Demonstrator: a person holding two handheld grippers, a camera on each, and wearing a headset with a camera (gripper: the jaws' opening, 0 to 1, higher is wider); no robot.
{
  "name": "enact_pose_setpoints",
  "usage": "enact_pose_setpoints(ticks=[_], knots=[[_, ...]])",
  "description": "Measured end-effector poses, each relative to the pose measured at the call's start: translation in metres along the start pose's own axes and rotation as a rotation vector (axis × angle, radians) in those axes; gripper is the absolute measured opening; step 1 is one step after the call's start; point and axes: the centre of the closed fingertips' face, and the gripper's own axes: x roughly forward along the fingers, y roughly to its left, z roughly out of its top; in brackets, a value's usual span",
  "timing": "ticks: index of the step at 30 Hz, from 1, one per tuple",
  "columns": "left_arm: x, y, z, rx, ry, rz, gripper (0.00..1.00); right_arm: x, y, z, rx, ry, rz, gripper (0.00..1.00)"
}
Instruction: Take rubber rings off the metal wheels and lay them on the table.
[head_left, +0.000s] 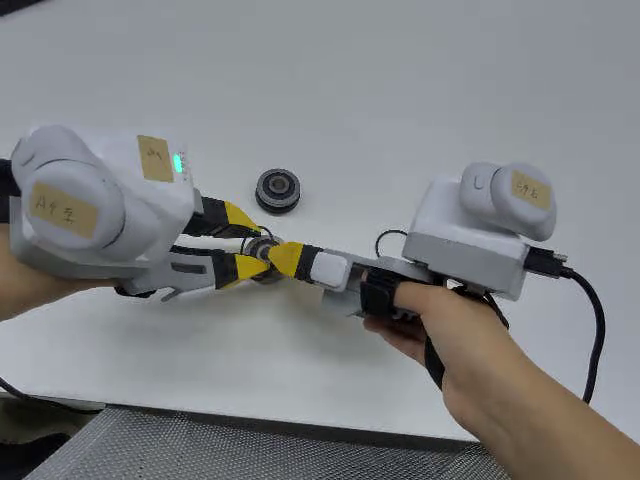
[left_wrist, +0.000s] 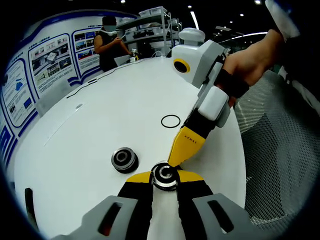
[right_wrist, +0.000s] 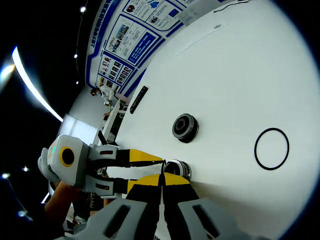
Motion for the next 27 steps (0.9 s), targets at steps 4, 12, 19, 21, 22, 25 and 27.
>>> enact_pose_setpoints(ticks=[4,12,19,21,22,25,27], knots=[[-0.005,-0.002,-0.004,0.006,0.019,0.001,0.20,-0.003,0.004,0.001,0.004,-0.006,0.006,0.02],[-0.016,0.007,0.001,-0.033,-0.017,0.046,0.22,-0.014,0.007,0.014,0.044,-0.054,0.021,0.02],[-0.018,0.012,-0.001,-0.032,-0.013,0.065,0.24,-0.031,-0.007,0.033,0.077,-0.117,-0.003,0.02],[-0.018,0.013,0.000,-0.034,-0.019,0.068,0.24,-0.037,-0.017,0.037,0.086,-0.135,-0.023,0.02],[-0.018,0.014,0.001,-0.036,-0.023,0.070,0.24,-0.040,-0.021,0.039,0.091,-0.143,-0.034,0.02],[-0.017,0.015,0.003,-0.041,-0.036,0.072,0.24,-0.048,-0.036,0.044,0.110,-0.167,-0.073,0.02],[-0.017,0.017,0.004,-0.053,-0.041,0.069,0.23,-0.055,-0.046,0.048,0.133,-0.190,-0.100,0.02]])
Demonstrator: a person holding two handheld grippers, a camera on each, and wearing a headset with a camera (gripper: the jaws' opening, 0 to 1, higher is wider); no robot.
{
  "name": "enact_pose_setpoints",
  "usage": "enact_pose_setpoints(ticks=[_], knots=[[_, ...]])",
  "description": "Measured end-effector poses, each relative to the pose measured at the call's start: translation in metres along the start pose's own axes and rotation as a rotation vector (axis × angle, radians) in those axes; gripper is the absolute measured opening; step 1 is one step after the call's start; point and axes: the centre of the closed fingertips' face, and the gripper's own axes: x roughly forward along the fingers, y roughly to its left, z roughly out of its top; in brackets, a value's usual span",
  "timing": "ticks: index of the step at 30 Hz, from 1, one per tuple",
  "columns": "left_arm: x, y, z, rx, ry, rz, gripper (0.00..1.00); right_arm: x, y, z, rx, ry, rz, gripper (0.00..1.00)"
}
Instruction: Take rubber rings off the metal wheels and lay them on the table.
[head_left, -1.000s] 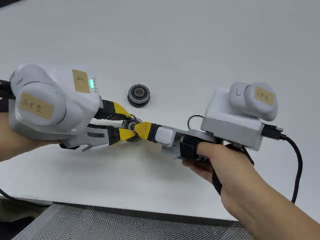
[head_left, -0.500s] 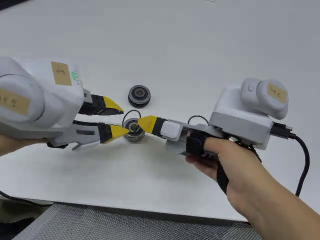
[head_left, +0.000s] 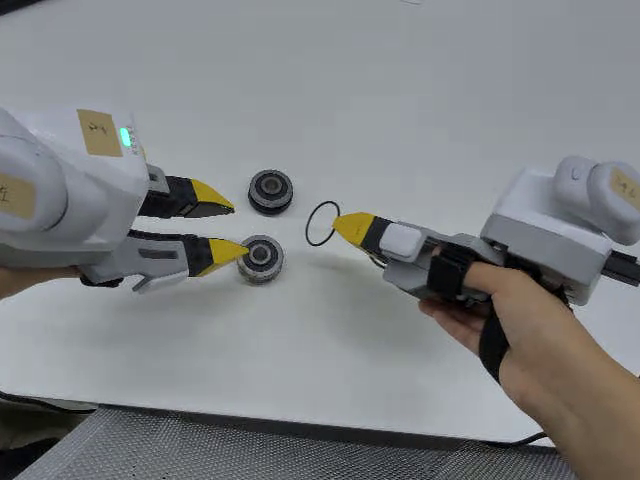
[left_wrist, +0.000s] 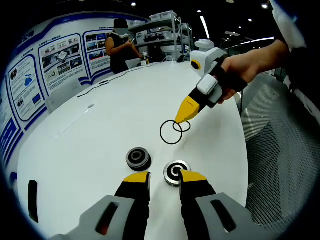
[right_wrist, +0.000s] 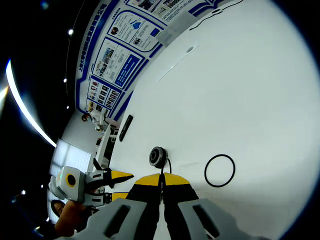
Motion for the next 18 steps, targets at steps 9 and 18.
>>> enact_pose_setpoints(ticks=[9,18], knots=[[-0.001,0.004,0.009,-0.026,-0.037,0.011,0.23,-0.014,-0.041,0.010,0.055,-0.039,-0.109,0.02],[-0.001,0.003,0.008,-0.026,-0.031,0.015,0.22,-0.023,-0.065,0.006,0.097,-0.048,-0.177,0.02]])
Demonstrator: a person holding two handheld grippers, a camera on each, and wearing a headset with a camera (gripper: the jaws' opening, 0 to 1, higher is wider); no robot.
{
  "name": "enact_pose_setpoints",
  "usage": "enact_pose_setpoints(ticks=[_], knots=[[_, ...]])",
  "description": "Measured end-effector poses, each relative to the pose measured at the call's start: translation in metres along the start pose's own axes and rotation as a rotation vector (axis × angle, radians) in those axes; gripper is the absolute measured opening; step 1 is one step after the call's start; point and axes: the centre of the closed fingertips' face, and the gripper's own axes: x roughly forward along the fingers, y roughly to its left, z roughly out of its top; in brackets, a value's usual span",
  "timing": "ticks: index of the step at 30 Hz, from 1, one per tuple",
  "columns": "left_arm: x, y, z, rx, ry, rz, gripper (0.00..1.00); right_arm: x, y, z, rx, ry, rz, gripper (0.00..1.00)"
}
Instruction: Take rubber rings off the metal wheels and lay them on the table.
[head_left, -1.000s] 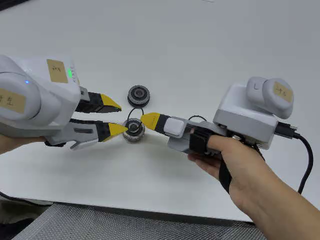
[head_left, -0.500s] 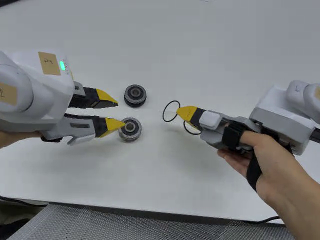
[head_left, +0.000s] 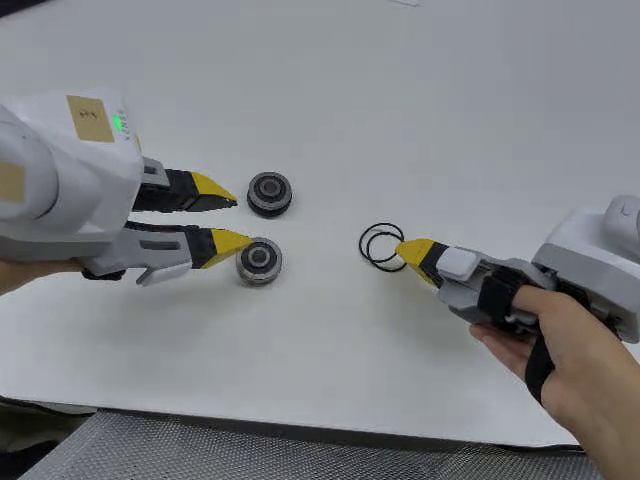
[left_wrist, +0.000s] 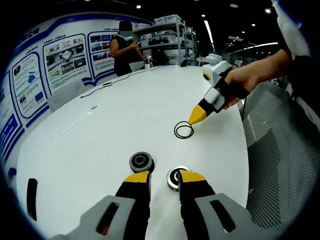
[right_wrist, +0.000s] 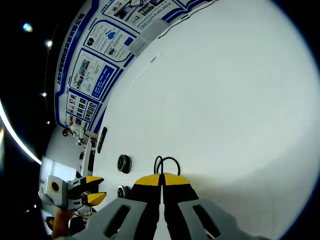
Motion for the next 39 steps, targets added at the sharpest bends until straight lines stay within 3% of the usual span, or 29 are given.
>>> enact_pose_setpoints(ticks=[6,10,15,21,23,26,31,39], knots=[[0.001,-0.001,0.002,-0.001,-0.006,-0.002,0.22,0.000,-0.008,-0.002,-0.001,0.005,-0.041,0.05],[0.002,-0.002,-0.003,0.020,0.027,-0.005,0.22,-0.001,-0.013,-0.003,-0.001,0.011,-0.061,0.07],[0.001,-0.001,-0.001,0.013,0.015,-0.001,0.22,-0.007,-0.014,0.004,-0.004,-0.023,-0.069,0.08],[0.002,0.010,0.005,0.006,-0.006,0.013,0.21,-0.011,0.004,0.020,0.007,-0.084,0.007,0.08],[0.005,0.013,0.007,-0.006,-0.020,-0.005,0.21,-0.010,0.011,0.023,-0.001,-0.096,0.031,0.08],[0.010,0.021,0.005,0.022,0.001,-0.003,0.20,-0.009,0.020,0.024,-0.018,-0.092,0.064,0.08],[0.022,0.032,0.008,0.006,-0.016,0.002,0.18,-0.005,0.031,0.019,-0.045,-0.077,0.098,0.08],[0.042,0.044,0.005,0.012,-0.007,0.000,0.18,-0.003,0.031,0.007,-0.056,-0.045,0.092,0.08]])
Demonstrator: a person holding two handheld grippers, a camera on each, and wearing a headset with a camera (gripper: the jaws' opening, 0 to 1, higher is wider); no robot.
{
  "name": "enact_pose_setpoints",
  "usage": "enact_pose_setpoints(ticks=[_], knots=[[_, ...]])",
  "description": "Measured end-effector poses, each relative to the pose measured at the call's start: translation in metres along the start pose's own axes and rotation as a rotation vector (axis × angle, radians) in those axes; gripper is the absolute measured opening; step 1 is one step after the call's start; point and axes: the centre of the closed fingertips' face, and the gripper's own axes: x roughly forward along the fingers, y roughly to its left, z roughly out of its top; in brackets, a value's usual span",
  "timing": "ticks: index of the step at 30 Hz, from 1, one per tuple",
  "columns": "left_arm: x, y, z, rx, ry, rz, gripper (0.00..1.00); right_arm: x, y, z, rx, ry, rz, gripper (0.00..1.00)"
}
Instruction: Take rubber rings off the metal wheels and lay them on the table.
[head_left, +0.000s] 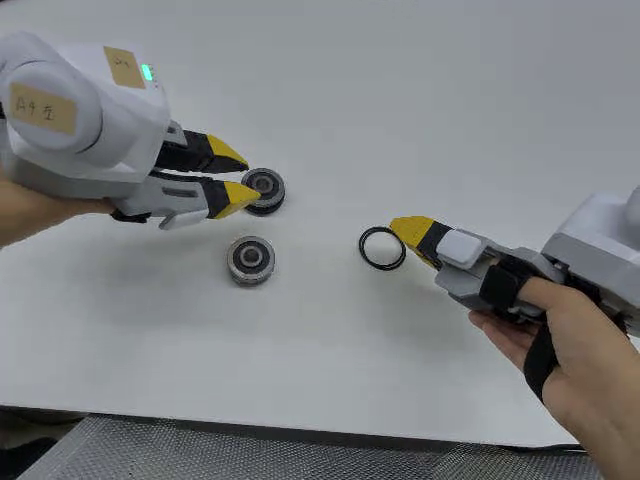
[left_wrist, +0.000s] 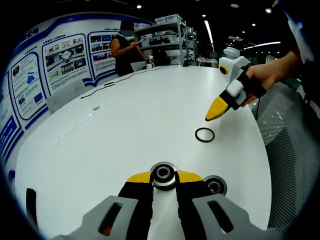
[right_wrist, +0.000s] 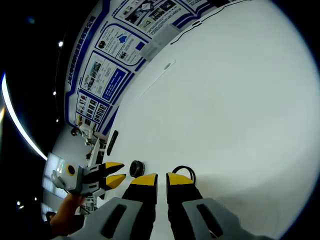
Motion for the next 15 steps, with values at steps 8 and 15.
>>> enact_pose_setpoints(ticks=[8,15], knots=[[0.011,0.003,0.000,-0.014,-0.004,-0.018,0.17,0.004,0.004,-0.002,0.014,0.008,0.012,0.08],[0.015,0.002,-0.001,-0.034,-0.004,-0.032,0.16,0.006,0.005,-0.001,0.026,0.008,0.019,0.08]])
